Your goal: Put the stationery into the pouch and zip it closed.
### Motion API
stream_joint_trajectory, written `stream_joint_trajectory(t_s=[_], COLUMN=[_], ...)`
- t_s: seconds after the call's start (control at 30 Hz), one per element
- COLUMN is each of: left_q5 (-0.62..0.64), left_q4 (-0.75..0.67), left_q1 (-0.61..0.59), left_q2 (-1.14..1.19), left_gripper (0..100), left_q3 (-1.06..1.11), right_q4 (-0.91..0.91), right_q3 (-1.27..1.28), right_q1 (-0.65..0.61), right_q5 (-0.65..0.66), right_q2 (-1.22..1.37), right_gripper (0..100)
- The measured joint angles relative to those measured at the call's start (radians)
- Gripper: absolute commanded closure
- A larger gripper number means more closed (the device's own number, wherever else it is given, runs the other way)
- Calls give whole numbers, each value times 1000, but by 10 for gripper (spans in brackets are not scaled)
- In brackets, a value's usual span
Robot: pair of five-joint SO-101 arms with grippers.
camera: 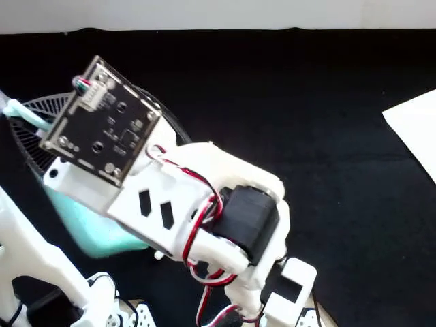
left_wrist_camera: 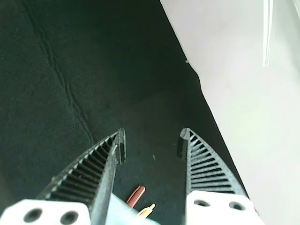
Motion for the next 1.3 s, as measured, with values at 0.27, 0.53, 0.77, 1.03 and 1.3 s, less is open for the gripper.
stream_joint_trajectory(t_s=[0.27,0.53,0.77,1.03,1.3], left_q5=[-91,-100,-176,-245,-264], left_q4=[0,3,80,117,109], left_q1=[43,61,103,267,384], left_q2=[77,175,203,207,207], left_gripper=[800,736,732,733,733], left_q3=[40,-43,-150,-270,-273], right_q4=[54,63,112,115,115], right_q3=[-14,-28,-28,-28,-28], right_q1=[15,157,160,160,124], right_q5=[0,0,0,0,0], right_q2=[0,0,0,0,0], right_gripper=[993,993,993,993,993])
